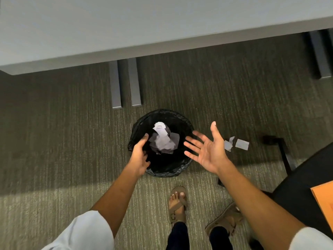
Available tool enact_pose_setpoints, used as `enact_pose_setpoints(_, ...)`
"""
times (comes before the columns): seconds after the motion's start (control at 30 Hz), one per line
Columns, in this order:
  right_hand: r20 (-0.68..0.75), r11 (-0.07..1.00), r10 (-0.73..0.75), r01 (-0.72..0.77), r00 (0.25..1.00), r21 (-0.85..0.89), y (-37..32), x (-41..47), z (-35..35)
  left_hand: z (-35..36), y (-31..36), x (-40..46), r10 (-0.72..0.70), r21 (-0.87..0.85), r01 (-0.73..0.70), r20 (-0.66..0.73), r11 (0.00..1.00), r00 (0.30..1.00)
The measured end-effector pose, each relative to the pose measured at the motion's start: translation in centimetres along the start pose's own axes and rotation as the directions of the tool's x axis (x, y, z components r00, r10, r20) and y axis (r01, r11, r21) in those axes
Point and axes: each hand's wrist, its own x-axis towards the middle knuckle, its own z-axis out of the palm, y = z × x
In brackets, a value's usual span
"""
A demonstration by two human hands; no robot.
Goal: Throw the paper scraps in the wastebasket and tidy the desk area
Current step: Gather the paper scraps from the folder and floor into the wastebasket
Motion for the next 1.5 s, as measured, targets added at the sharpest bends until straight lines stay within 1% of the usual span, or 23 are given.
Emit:
enact_pose_setpoints(0.2, -0.059, 1.0, 0.027, -0.027, 0.998, 0.003, 1.1, 0.3, -0.5, -1.5, -0.2, 0.9, 0.001, 0.04, -0.001, -0.016, 0.999, 1.0)
enact_pose_setpoints(0.3, -0.1, 1.0, 0.009, -0.007, 0.995, 0.028, 0.8, 0.4, -1.3, -0.8, 0.0, 1.5, -0.012, 0.097, 0.014, -0.026, 0.995, 1.0)
enact_pose_setpoints(0.43, -0.132, 0.998, -0.024, 0.032, 0.991, 0.06, 0.0, 0.5, -3.3, 1.7, 0.6, 2.3, -0.019, 0.243, 0.021, -0.011, 0.97, 1.0)
enact_pose_setpoints(0.53, -0.158, 0.995, -0.024, 0.039, 0.987, 0.09, 0.4, 0.4, -5.4, 3.4, -0.2, 2.6, -0.025, 0.365, 0.035, -0.032, 0.93, 0.999)
enact_pose_setpoints(0.6, -0.203, 0.993, -0.02, 0.044, 0.979, 0.113, 0.6, 0.2, -7.3, 5.0, -1.2, 2.8, -0.03, 0.422, 0.04, -0.031, 0.906, 0.999)
enact_pose_setpoints(0.73, -0.334, 0.994, 0.004, 0.032, 0.943, 0.105, 0.3, -0.2, -11.1, 8.8, -3.4, 3.0, -0.016, 0.49, 0.031, -0.035, 0.871, 0.999)
enact_pose_setpoints(0.83, -0.427, 0.999, 0.036, -0.029, 0.903, 0.022, -0.5, -0.5, -13.9, 11.8, -5.1, 2.8, 0.015, 0.533, 0.021, -0.064, 0.846, 0.998)
enact_pose_setpoints(0.93, -0.549, 0.997, 0.04, -0.065, 0.835, -0.027, -1.5, -0.5, -16.8, 14.7, -6.7, 2.6, 0.024, 0.588, 0.02, -0.066, 0.808, 0.998)
enact_pose_setpoints(1.0, -0.599, 0.998, 0.014, -0.049, 0.8, -0.042, -2.5, -0.4, -18.8, 16.9, -7.9, 2.4, 0.037, 0.685, -0.003, -0.035, 0.728, 0.999)
enact_pose_setpoints(1.03, -0.602, 0.997, -0.004, -0.041, 0.799, -0.061, -3.1, -0.4, -19.7, 17.9, -8.5, 2.4, 0.046, 0.75, -0.029, -0.001, 0.661, 0.999)
enact_pose_setpoints(1.1, -0.605, 0.993, -0.043, -0.035, 0.795, -0.115, -4.3, 0.0, -21.5, 19.9, -10.0, 2.4, 0.066, 0.854, -0.098, 0.074, 0.511, 0.995)
enact_pose_setpoints(1.2, -0.611, 0.978, -0.111, -0.023, 0.784, -0.206, -5.6, 1.2, -23.8, 21.9, -11.8, 2.8, 0.108, 0.946, -0.195, 0.172, 0.26, 0.979)
enact_pose_setpoints(1.27, -0.617, 0.971, -0.133, -0.024, 0.776, -0.239, -6.3, 2.0, -25.2, 23.5, -12.4, 3.4, 0.072, 0.967, -0.228, 0.221, 0.117, 0.973)
enact_pose_setpoints(1.33, -0.627, 0.967, -0.13, -0.042, 0.768, -0.252, -6.8, 3.1, -26.5, 24.7, -13.0, 4.9, 0.03, 0.971, -0.238, 0.238, -0.014, 0.971)
enact_pose_setpoints(1.43, -0.646, 0.958, -0.14, -0.062, 0.751, -0.28, -7.8, 4.8, -27.8, 26.5, -13.3, 7.2, -0.072, 0.959, -0.248, 0.24, -0.134, 0.968)
enact_pose_setpoints(1.5, -0.663, 0.954, -0.142, -0.077, 0.735, -0.289, -8.2, 5.9, -29.0, 27.5, -13.8, 9.5, -0.136, 0.939, -0.25, 0.223, -0.238, 0.965)
